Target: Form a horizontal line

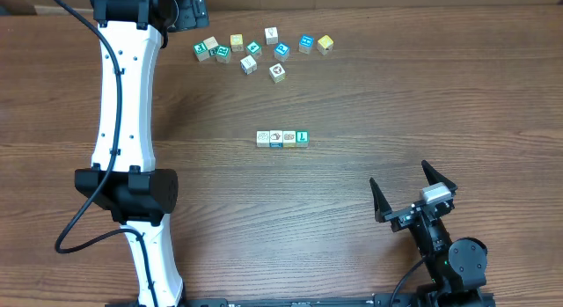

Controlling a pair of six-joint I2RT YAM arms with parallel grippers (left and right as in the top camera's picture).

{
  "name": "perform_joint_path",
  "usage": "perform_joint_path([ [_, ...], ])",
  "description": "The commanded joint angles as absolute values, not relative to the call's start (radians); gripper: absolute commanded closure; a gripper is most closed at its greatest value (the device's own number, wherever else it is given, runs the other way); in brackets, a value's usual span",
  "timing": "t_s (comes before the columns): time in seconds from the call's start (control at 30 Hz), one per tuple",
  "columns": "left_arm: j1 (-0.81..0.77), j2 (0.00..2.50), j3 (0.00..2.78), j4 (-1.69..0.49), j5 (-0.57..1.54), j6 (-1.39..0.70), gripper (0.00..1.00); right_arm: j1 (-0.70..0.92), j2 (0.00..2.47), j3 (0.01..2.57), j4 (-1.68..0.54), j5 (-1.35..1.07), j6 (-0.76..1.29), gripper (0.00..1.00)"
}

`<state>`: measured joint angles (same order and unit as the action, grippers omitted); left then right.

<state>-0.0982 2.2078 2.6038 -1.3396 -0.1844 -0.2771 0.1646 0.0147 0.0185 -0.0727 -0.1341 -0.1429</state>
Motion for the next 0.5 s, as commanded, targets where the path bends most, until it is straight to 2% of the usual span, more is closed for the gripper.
perform_joint_path([
  [0.0, -0.105, 2.212, 2.605, -1.339, -0.191, -0.266, 0.0, 0.169, 0.003, 0.008, -0.07, -0.136, -0.143, 0.0],
  [0.47, -0.105, 2.198, 2.605, -1.339, -0.191, -0.266, 0.0, 0.169, 0.003, 0.008, -0.07, -0.136, -0.143, 0.0],
])
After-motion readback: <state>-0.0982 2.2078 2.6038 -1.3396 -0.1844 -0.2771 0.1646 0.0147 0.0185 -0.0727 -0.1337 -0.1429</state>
